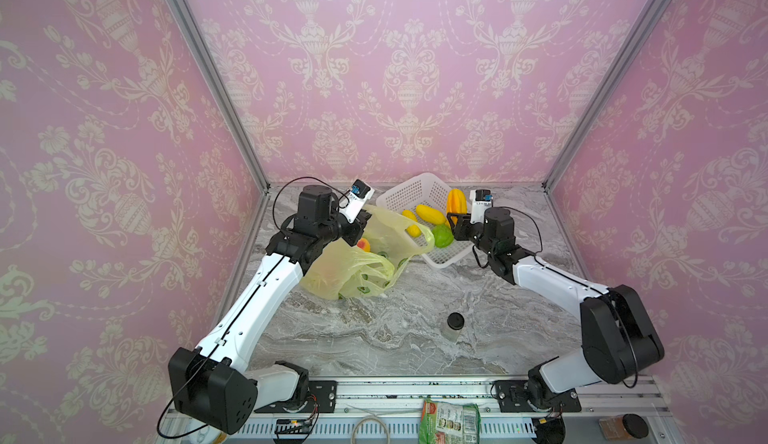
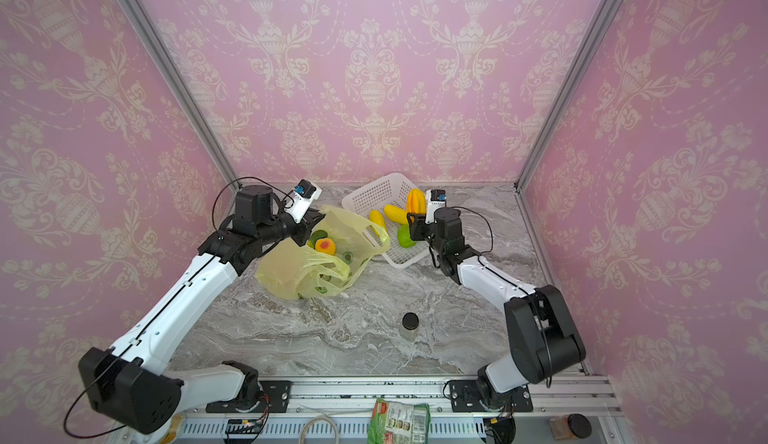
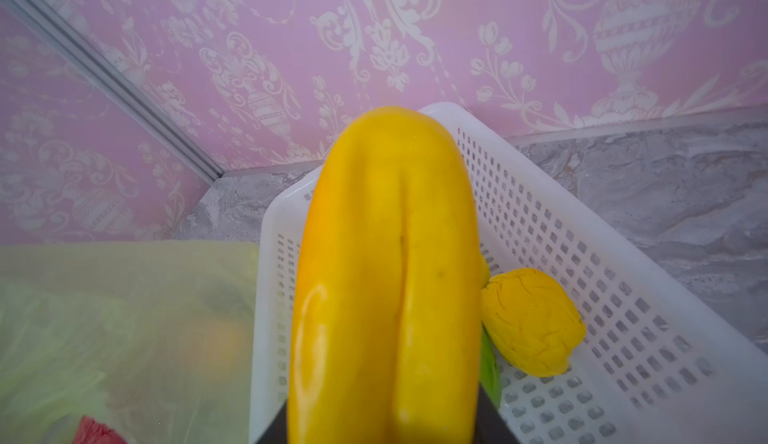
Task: Untie the knot of the plastic bag and take out the fruit
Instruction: 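Lower the long yellow fruit into the basket and open the right gripper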
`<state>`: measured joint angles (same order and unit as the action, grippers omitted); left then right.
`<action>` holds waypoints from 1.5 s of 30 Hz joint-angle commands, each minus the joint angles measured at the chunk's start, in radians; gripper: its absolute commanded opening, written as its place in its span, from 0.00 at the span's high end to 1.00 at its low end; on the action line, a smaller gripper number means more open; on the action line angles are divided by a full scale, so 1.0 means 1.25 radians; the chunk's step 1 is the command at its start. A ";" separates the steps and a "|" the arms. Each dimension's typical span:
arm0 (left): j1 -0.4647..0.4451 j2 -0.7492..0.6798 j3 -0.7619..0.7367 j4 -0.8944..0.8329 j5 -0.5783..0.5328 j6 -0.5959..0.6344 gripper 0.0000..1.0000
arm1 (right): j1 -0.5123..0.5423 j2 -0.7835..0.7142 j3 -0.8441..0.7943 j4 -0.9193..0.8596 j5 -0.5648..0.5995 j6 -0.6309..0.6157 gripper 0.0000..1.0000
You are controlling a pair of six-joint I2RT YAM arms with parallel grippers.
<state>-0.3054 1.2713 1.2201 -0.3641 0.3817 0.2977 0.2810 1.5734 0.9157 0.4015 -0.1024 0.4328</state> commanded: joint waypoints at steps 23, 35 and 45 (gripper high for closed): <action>-0.007 0.009 -0.001 -0.012 -0.008 -0.005 0.88 | -0.010 0.242 0.279 -0.291 -0.006 0.004 0.77; -0.008 0.010 -0.001 -0.012 -0.008 -0.004 0.88 | 0.109 0.342 0.462 -0.477 0.104 -0.137 0.74; -0.009 0.008 -0.001 -0.011 -0.007 -0.004 0.88 | 0.123 0.422 0.565 -0.578 0.132 -0.165 0.59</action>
<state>-0.3061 1.2716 1.2201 -0.3645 0.3798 0.2977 0.4244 2.0903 1.5803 -0.2646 0.0368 0.2573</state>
